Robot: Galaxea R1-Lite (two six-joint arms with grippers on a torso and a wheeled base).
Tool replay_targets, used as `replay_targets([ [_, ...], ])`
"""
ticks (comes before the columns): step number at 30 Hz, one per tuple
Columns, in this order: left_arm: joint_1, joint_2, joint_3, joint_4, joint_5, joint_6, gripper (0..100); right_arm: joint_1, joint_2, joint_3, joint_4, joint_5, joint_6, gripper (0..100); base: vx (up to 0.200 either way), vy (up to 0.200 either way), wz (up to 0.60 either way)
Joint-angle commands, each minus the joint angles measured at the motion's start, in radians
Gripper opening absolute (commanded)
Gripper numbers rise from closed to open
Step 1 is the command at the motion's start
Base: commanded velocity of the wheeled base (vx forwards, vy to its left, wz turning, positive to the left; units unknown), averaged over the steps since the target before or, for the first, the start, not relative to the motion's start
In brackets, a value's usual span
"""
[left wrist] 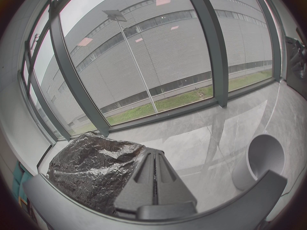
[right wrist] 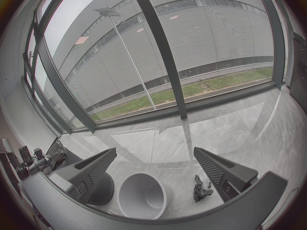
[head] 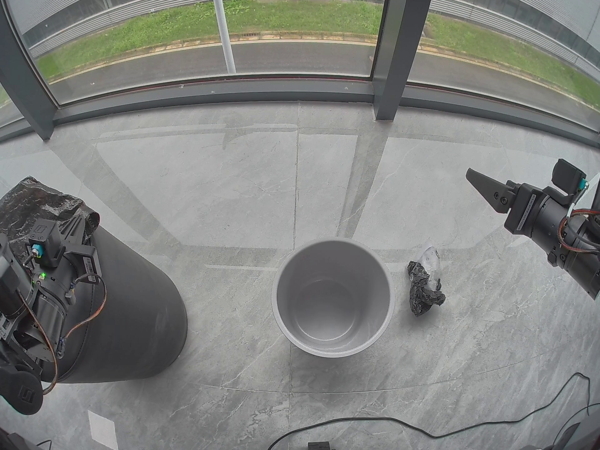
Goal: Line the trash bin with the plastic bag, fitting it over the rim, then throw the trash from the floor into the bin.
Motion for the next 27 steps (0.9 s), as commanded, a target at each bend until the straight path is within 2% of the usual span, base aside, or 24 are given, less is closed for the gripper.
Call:
replay_targets([
  [1,-0.016,-0.069,-0.019,0.012,0.003,-0.034,0,0.001,0.001,0.000,0.000,0.000,0.000,100,0.000,0.000,0.00],
  [10,-0.010,-0.112,-0.011,0.100,0.004,-0.089,0,0.001,0.021,0.000,-0.002,0.000,0.000,100,0.000,0.000,0.00],
  [12,-0.010,-0.098,-0.017,0.114,0.006,-0.143,0,0.001,0.023,0.000,0.000,0.000,0.000,100,0.000,0.000,0.00],
  [16,-0.009,-0.101,-0.025,0.140,0.006,-0.182,0,-0.001,0.024,0.000,0.000,0.000,0.000,100,0.000,0.000,0.00],
  [20,-0.004,-0.120,-0.071,0.255,0.006,-0.250,0,-0.001,0.035,0.000,-0.002,0.000,0.000,100,0.000,0.000,0.00],
  [21,-0.006,-0.129,-0.082,0.278,0.006,-0.259,100,-0.001,0.037,0.000,-0.002,0.000,0.000,100,0.000,0.000,0.00],
  [25,-0.023,-0.177,-0.146,0.408,-0.003,-0.296,100,-0.003,0.038,0.000,0.000,0.000,0.000,100,0.000,0.000,0.00],
  [27,-0.033,-0.186,-0.166,0.431,-0.002,-0.313,100,-0.003,0.040,0.000,-0.002,0.000,0.000,100,0.000,0.000,0.00],
])
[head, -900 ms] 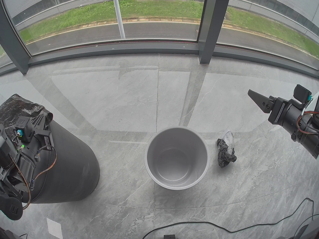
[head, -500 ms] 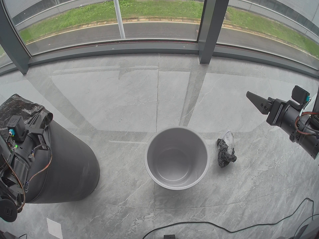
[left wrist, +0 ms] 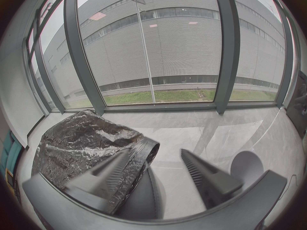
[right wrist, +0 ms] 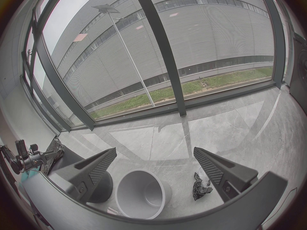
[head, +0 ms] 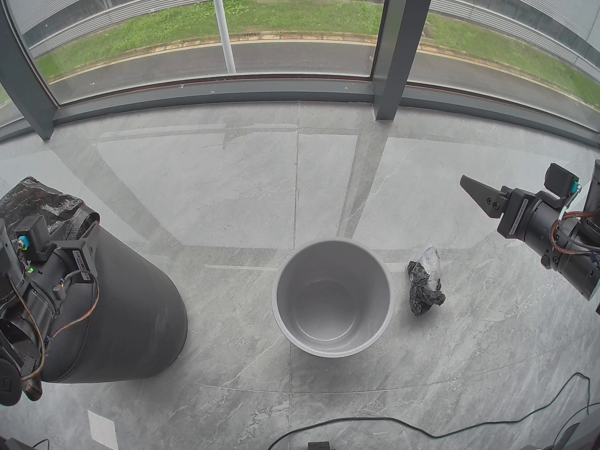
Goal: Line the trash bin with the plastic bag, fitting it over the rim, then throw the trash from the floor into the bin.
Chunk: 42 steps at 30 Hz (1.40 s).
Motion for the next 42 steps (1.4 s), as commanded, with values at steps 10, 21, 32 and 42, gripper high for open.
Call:
replay_targets([
  [10,-0.027,-0.135,-0.120,0.210,0.000,-0.014,100,-0.003,0.020,0.000,-0.001,0.000,0.000,100,0.000,0.000,0.00],
  [21,0.075,-0.122,-0.030,0.246,0.003,0.314,100,-0.002,0.022,0.006,-0.001,0.000,-0.001,100,0.000,0.000,0.00],
  [32,0.117,0.000,-0.045,0.103,0.003,0.335,100,-0.003,0.032,0.006,-0.002,0.000,0.000,100,0.000,0.000,0.00],
  [42,0.140,0.124,-0.028,-0.055,0.003,0.360,100,-0.016,0.051,0.009,-0.042,0.000,-0.001,100,0.000,0.000,0.00],
])
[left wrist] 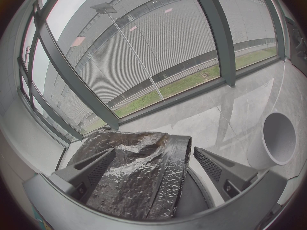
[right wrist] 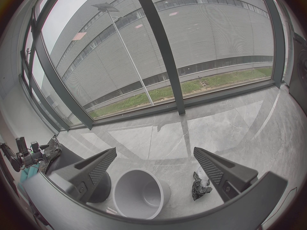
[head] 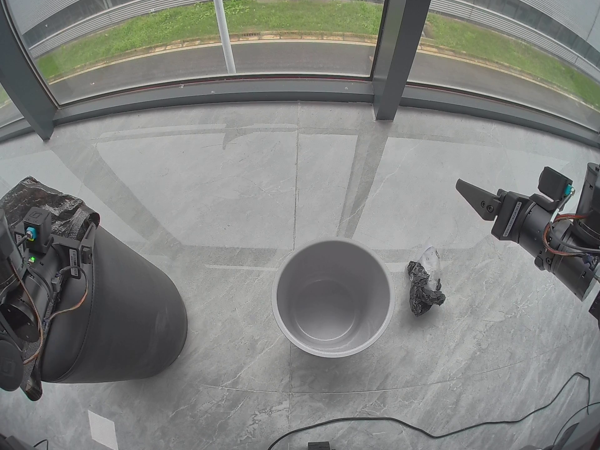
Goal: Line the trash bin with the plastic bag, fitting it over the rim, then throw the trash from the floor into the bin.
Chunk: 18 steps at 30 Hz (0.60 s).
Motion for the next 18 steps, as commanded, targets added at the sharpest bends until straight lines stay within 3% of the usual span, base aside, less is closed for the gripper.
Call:
replay_targets([
  [1,0.008,0.067,0.001,-0.007,-0.001,0.001,100,-0.007,0.015,0.001,-0.007,0.000,0.001,100,0.000,0.000,0.00],
  [18,0.021,0.048,-0.025,-0.010,0.002,0.001,100,-0.009,0.018,0.004,-0.009,0.000,-0.001,100,0.000,0.000,0.00],
])
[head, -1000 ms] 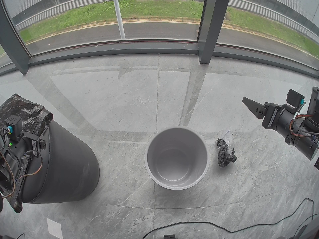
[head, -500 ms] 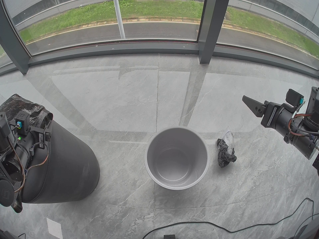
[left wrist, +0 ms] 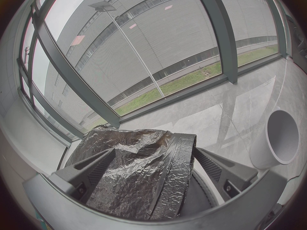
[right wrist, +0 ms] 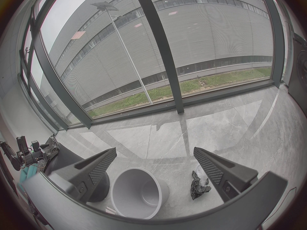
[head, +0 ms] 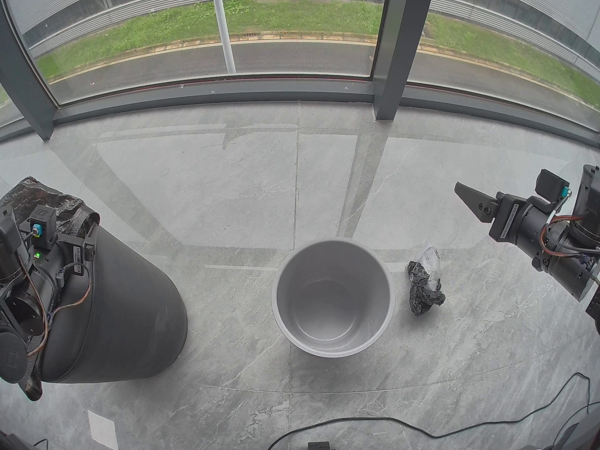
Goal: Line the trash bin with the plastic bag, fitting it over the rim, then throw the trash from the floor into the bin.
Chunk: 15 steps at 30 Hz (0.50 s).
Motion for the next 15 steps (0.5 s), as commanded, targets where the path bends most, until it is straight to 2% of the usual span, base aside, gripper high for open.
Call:
replay_targets([
  [1,0.002,-0.001,-0.003,0.000,0.003,0.000,100,0.000,0.001,0.001,0.000,0.000,0.000,100,0.000,0.000,0.00],
  [10,0.001,0.029,-0.013,-0.053,0.010,0.021,100,0.000,0.006,0.002,0.000,0.000,0.000,100,0.000,0.000,0.00],
  [15,0.004,0.077,-0.011,-0.109,0.010,0.070,100,0.000,0.010,0.002,0.000,0.000,0.000,100,0.000,0.000,0.00],
])
